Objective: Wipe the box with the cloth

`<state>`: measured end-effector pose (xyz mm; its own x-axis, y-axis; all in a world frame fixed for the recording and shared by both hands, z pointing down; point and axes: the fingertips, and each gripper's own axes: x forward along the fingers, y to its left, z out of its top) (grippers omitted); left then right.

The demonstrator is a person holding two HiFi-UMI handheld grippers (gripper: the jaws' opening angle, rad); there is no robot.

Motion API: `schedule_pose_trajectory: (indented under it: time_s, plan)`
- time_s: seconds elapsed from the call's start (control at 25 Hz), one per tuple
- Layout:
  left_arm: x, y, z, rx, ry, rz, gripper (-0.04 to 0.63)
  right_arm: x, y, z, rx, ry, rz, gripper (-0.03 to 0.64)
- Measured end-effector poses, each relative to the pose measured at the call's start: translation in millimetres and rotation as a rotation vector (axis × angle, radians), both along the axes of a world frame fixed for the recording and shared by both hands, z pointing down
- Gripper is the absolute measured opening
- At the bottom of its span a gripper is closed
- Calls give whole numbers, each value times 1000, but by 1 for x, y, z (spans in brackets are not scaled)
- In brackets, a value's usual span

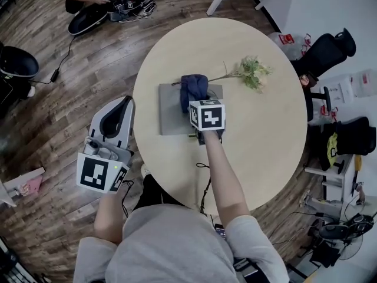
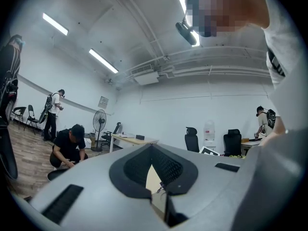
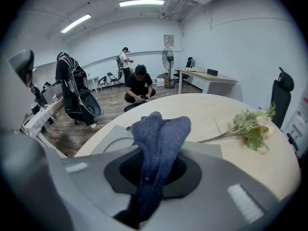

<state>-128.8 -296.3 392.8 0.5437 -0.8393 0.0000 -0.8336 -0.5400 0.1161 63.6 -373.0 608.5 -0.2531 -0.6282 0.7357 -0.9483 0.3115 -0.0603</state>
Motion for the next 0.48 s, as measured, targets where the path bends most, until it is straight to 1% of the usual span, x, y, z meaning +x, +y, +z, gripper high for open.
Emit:
schedule_pose_trajectory:
  time_s: [0.08, 0.16, 0.32, 0.48]
  plan:
    - [4, 0, -1, 0, 3, 6, 8, 19, 0, 1, 6, 48, 17, 67]
    - [10, 1, -1, 0, 5, 14, 8, 41, 2, 4, -3, 69, 41, 67]
    - [24, -1, -2, 1, 7, 32, 8, 75, 4, 6, -14, 59, 95, 67]
    - [37, -1, -2, 1, 3, 45, 8, 95, 6, 5, -20, 24, 140, 67]
